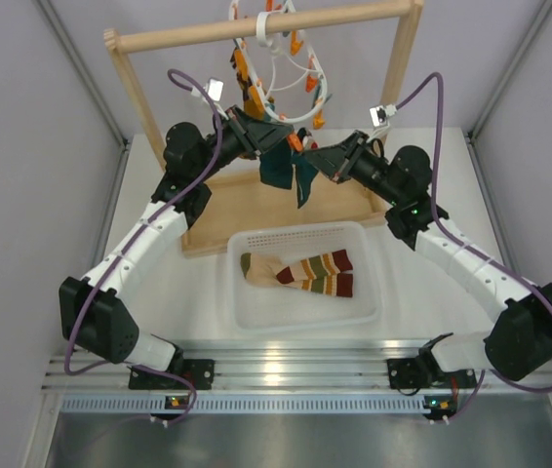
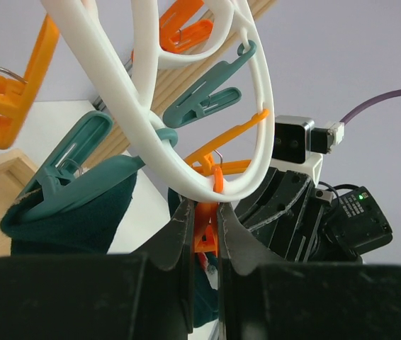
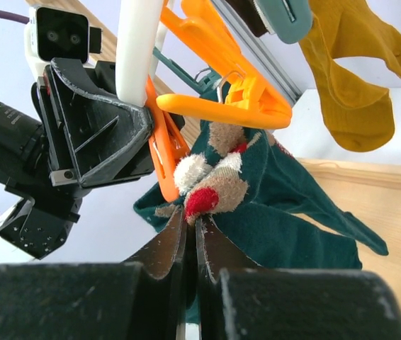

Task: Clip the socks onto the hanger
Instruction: Clamp the sock onto the hanger.

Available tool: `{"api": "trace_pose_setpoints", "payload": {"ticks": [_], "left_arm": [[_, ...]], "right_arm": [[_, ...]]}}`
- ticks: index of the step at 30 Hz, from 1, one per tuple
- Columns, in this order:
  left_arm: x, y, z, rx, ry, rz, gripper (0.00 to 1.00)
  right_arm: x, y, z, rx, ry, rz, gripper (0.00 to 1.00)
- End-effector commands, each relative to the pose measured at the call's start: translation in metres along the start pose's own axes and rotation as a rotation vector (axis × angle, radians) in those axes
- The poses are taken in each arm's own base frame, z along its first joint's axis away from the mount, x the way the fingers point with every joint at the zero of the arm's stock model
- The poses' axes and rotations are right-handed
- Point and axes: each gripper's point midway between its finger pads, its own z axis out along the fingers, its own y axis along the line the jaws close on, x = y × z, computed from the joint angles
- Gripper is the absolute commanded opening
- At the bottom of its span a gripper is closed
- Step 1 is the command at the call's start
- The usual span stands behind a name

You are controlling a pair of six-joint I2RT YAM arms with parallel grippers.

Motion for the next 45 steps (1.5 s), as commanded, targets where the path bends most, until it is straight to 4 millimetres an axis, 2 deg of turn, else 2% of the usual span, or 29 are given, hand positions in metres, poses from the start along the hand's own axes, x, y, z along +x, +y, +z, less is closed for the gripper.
{"api": "trace_pose_setpoints", "payload": {"ticks": [1,7,15,24,28,34,35,36,38,39,42,43,45], "left_arm": [[-0.030,-0.008,0.000,-0.012,-0.101,0.062,0.00],[-0.034,-0.005,-0.002,-0.038,-0.118,0.084,0.00],[-0.034,-0.002,-0.002,-0.045,-0.106,0.062,0.00],[-0.033,-0.024,-0.001,0.075,-0.103,-0.003,0.00],[-0.033,-0.026,-0.001,0.081,-0.098,-0.015,0.00],[-0.031,-0.025,0.000,0.077,-0.090,-0.016,0.00],[-0.031,-0.025,0.000,0.077,-0.090,-0.015,0.02],[-0.032,-0.024,0.000,0.074,-0.092,-0.014,0.09],[-0.032,-0.024,0.000,0.072,-0.094,-0.017,0.18],[-0.032,-0.024,-0.001,0.070,-0.095,-0.019,0.28],[-0.033,-0.024,-0.001,0.069,-0.100,-0.018,0.38],[-0.033,-0.024,-0.001,0.068,-0.101,-0.016,0.45],[-0.037,-0.026,-0.001,0.070,-0.111,-0.012,0.48]], "right_arm": [[-0.033,0.046,-0.005,-0.121,-0.076,-0.085,0.00],[-0.024,0.046,-0.013,-0.122,-0.054,-0.095,0.00],[-0.032,0.049,-0.017,-0.132,-0.080,-0.132,0.00],[-0.024,0.037,-0.003,-0.139,-0.064,-0.153,0.00],[-0.020,0.033,-0.002,-0.138,-0.060,-0.164,0.00],[-0.025,0.035,0.001,-0.147,-0.076,-0.179,0.00],[-0.025,0.036,0.001,-0.148,-0.077,-0.177,0.00],[-0.026,0.037,0.001,-0.153,-0.078,-0.179,0.00],[-0.027,0.038,0.001,-0.154,-0.081,-0.181,0.00],[-0.027,0.037,0.001,-0.153,-0.080,-0.180,0.00],[-0.027,0.036,0.003,-0.149,-0.082,-0.179,0.00],[-0.028,0.036,0.003,-0.148,-0.086,-0.178,0.00],[-0.029,0.036,0.004,-0.148,-0.090,-0.179,0.00]]}}
